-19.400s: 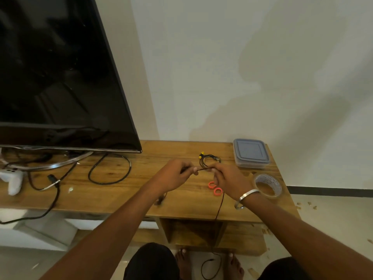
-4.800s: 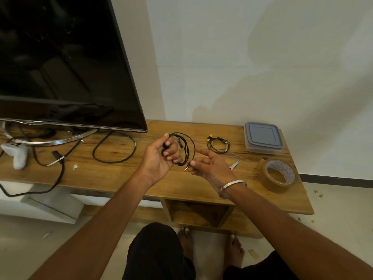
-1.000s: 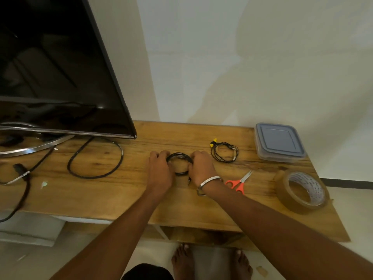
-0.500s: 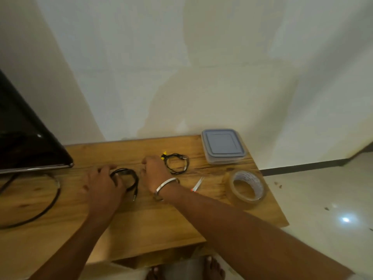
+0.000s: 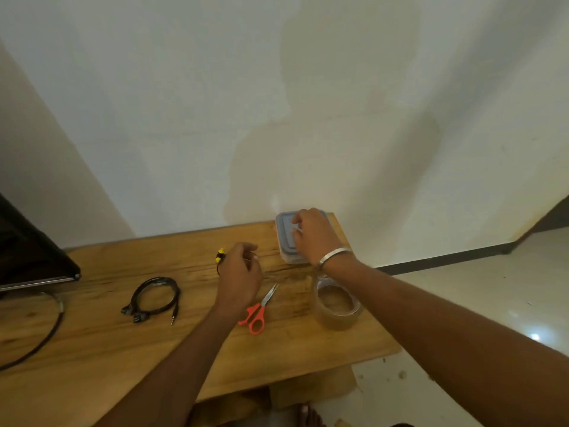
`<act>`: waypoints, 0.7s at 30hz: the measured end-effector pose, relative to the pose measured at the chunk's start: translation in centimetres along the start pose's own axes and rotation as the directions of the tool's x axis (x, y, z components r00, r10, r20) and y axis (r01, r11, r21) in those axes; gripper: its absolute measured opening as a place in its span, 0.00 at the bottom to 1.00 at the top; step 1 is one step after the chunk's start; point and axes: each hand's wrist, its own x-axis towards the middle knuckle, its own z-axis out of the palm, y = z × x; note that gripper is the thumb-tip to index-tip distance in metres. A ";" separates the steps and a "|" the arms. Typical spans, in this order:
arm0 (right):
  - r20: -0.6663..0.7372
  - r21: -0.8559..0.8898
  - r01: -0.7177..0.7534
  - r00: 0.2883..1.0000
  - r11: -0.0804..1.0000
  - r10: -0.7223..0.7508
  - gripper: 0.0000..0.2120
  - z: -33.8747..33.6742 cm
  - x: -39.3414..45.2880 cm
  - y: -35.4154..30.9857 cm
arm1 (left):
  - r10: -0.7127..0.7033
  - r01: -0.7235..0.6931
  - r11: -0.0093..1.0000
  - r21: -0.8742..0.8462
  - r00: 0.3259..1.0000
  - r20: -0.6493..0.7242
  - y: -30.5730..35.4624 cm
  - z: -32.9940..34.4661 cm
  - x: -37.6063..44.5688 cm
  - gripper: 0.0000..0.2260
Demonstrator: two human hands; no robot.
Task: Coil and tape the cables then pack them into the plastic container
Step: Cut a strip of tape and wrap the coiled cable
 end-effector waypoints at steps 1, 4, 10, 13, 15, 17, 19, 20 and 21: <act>0.003 -0.029 -0.007 1.000 1.000 0.007 0.12 -0.4 0.0 1.2 | -0.025 0.025 1.000 -0.006 0.999 0.033 0.3 0.9 0.0 0.09; -0.002 -0.111 -0.051 0.999 0.993 0.052 0.14 -0.8 -0.2 3.7 | -0.095 0.095 0.996 0.006 0.991 0.095 0.9 3.0 0.2 0.11; 0.005 -0.129 -0.207 0.978 0.970 0.210 0.21 -0.4 -1.1 6.1 | -0.265 0.281 0.952 -0.119 0.955 0.132 1.5 5.4 1.0 0.16; 0.052 -0.024 -0.235 0.970 0.972 0.236 0.20 -0.1 -1.2 6.4 | -0.292 0.312 0.936 -0.160 0.946 0.138 1.8 5.8 1.2 0.19; 0.063 0.021 -0.234 0.971 0.972 0.232 0.19 0.0 -1.3 6.5 | -0.298 0.316 0.937 -0.150 0.945 0.132 1.7 6.0 1.3 0.20; 0.064 0.040 -0.234 0.971 0.971 0.232 0.18 0.0 -1.4 6.5 | -0.297 0.314 0.937 -0.152 0.947 0.125 1.6 6.2 1.2 0.19; 0.062 0.051 -0.238 0.970 0.970 0.235 0.18 -0.1 -1.5 6.5 | -0.293 0.310 0.938 -0.152 0.948 0.127 1.4 6.2 1.1 0.19; 0.065 0.055 -0.240 0.970 0.969 0.236 0.18 -0.1 -1.6 6.5 | -0.294 0.311 0.939 -0.149 0.947 0.128 1.4 6.2 1.1 0.20; 0.069 0.059 -0.239 0.970 0.969 0.235 0.18 -0.2 -1.7 6.4 | -0.297 0.314 0.938 -0.144 0.946 0.127 1.4 6.1 1.0 0.20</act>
